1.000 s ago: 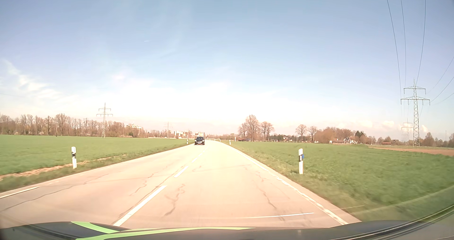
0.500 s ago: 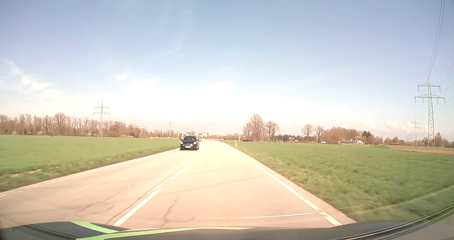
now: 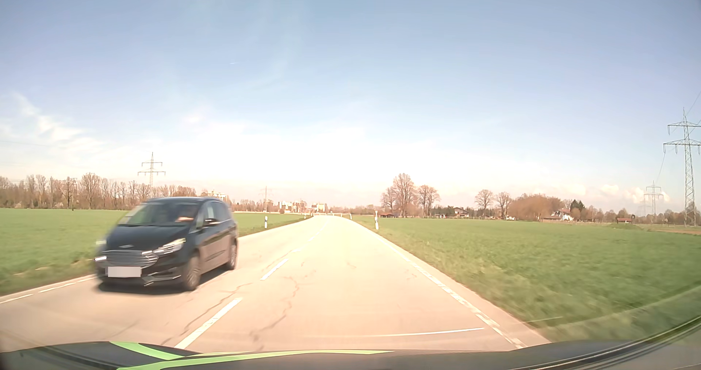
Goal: Follow the waypoints while adhering to traffic rules and regulations
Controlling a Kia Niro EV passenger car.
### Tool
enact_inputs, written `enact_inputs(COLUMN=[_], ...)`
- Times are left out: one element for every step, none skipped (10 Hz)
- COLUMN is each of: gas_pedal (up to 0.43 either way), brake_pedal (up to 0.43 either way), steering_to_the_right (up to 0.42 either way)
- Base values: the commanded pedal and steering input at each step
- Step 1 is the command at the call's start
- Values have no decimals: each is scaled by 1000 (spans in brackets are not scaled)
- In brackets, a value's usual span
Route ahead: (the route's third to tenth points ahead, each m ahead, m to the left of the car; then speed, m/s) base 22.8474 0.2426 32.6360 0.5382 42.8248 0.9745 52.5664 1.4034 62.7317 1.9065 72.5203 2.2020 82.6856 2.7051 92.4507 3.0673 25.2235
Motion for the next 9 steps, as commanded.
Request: enact_inputs(gas_pedal=[240, 240, 240, 240, 240, 240, 240, 240, 240], brake_pedal=[0, 0, 0, 0, 0, 0, 0, 0, 0], steering_to_the_right=[-4, -4, -4, -4, -3, -3, -2, 0, 0])
